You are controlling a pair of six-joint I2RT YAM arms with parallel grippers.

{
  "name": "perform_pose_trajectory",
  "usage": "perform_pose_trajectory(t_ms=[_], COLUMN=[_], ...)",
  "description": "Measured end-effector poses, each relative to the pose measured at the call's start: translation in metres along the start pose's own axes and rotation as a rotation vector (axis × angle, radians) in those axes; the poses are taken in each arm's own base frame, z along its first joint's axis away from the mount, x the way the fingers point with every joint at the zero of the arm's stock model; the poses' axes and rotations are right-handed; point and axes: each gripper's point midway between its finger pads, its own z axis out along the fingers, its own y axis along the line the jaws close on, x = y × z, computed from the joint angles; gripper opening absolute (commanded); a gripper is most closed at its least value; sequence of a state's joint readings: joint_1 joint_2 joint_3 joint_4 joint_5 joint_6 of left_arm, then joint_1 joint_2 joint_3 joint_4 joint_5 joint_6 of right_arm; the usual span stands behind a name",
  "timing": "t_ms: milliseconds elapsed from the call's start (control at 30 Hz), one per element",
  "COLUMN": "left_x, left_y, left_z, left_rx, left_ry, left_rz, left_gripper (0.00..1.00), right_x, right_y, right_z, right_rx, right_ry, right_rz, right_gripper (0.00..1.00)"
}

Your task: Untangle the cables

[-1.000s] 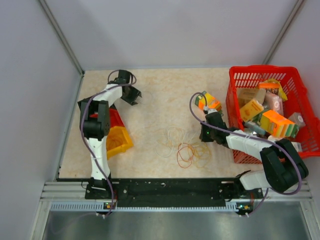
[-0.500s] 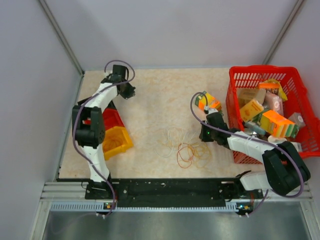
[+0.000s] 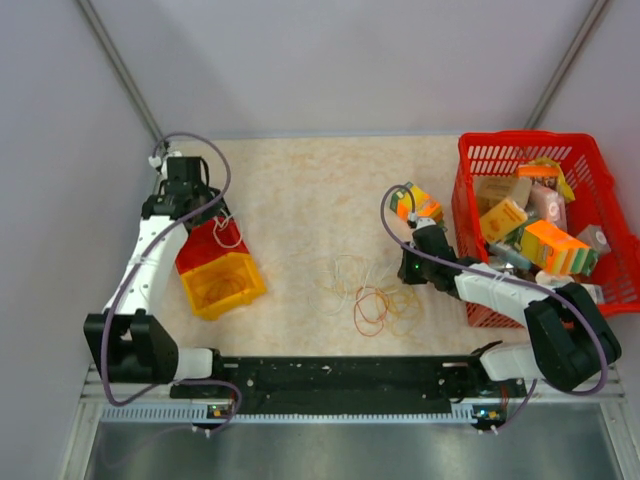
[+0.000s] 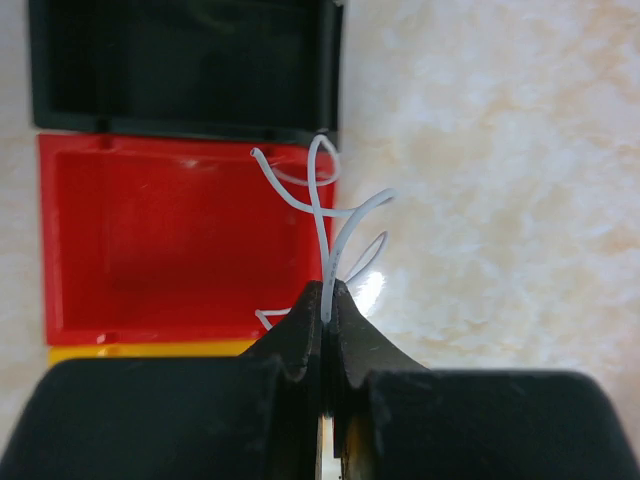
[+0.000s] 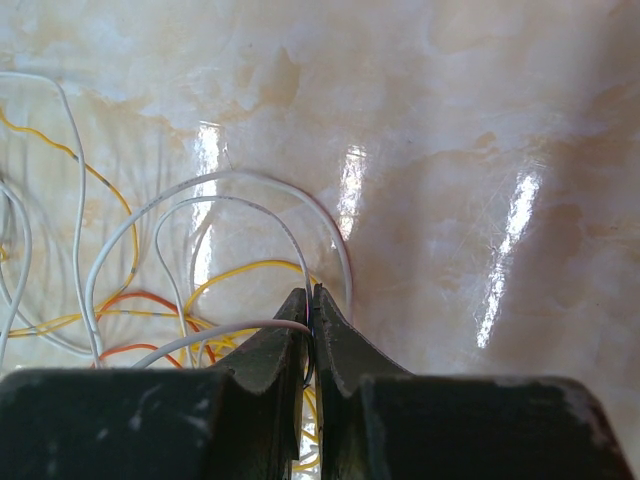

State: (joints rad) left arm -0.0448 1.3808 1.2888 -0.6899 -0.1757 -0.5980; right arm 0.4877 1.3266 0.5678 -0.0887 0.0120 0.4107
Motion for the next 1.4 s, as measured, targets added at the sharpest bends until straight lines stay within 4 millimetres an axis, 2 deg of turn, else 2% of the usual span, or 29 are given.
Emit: perform_pose_trajectory(t_ms=[133, 300, 433, 533, 667, 767, 800, 867, 933, 967, 1033, 1100, 1233, 1267, 1333, 1400], left_x=[0.017, 0.009, 0.005, 0.019, 0.04, 0.046, 0.046, 0.048, 0.049, 0.049, 0.051, 0.05, 0.041, 0.036, 0.025, 0.012], left_y=[0.041, 0.088, 0.112, 0.118, 0.119, 0.117, 0.116, 0.114, 0.11, 0.108, 0.105, 0.102, 0.094, 0.089, 0.076, 0.05], left_z=[0.001, 0.003, 0.01, 0.021, 0.029, 0.03, 0.03, 0.028, 0.027, 0.027, 0.026, 0.021, 0.0, -0.008, -0.024, -0.039], left_rx=[-0.081, -0.248, -0.318, -0.333, -0.333, -0.324, -0.319, -0.306, -0.287, -0.28, -0.27, -0.255, -0.2, -0.166, -0.076, 0.087], left_ry=[-0.003, -0.021, -0.022, 0.023, 0.09, 0.102, 0.101, 0.105, 0.112, 0.117, 0.126, 0.128, 0.087, 0.068, 0.028, -0.033], left_rz=[-0.005, -0.145, -0.24, -0.285, -0.333, -0.364, -0.37, -0.387, -0.401, -0.412, -0.428, -0.442, -0.446, -0.443, -0.427, -0.394], left_gripper=[0.0, 0.0, 0.0, 0.0, 0.0, 0.0, 0.03, 0.15, 0.41, 0.5, 0.61, 0.77, 0.79, 0.77, 0.73, 0.75], right_x=[0.001, 0.002, 0.002, 0.002, 0.002, 0.003, 0.003, 0.003, 0.003, 0.003, 0.003, 0.003, 0.003, 0.003, 0.004, 0.006], right_y=[0.002, 0.004, 0.005, 0.006, 0.006, 0.006, 0.006, 0.006, 0.006, 0.006, 0.006, 0.006, 0.007, 0.007, 0.01, 0.015], right_z=[0.0, 0.0, -0.001, -0.001, -0.001, -0.001, -0.001, -0.001, -0.001, -0.001, -0.001, -0.001, -0.001, -0.001, -0.001, -0.002], right_rx=[-0.012, -0.022, -0.03, -0.032, -0.032, -0.033, -0.033, -0.034, -0.034, -0.034, -0.034, -0.034, -0.037, -0.039, -0.054, -0.082], right_ry=[0.005, 0.01, 0.013, 0.013, 0.014, 0.014, 0.014, 0.015, 0.014, 0.014, 0.015, 0.015, 0.016, 0.018, 0.025, 0.035], right_rz=[0.0, 0.0, 0.0, 0.0, 0.0, 0.0, 0.0, 0.0, 0.0, 0.0, 0.0, 0.0, 0.0, 0.0, 0.0, 0.001], right_gripper=[0.06, 0.06, 0.06, 0.06, 0.06, 0.06, 0.06, 0.06, 0.06, 0.06, 0.06, 0.06, 0.06, 0.06, 0.07, 0.07])
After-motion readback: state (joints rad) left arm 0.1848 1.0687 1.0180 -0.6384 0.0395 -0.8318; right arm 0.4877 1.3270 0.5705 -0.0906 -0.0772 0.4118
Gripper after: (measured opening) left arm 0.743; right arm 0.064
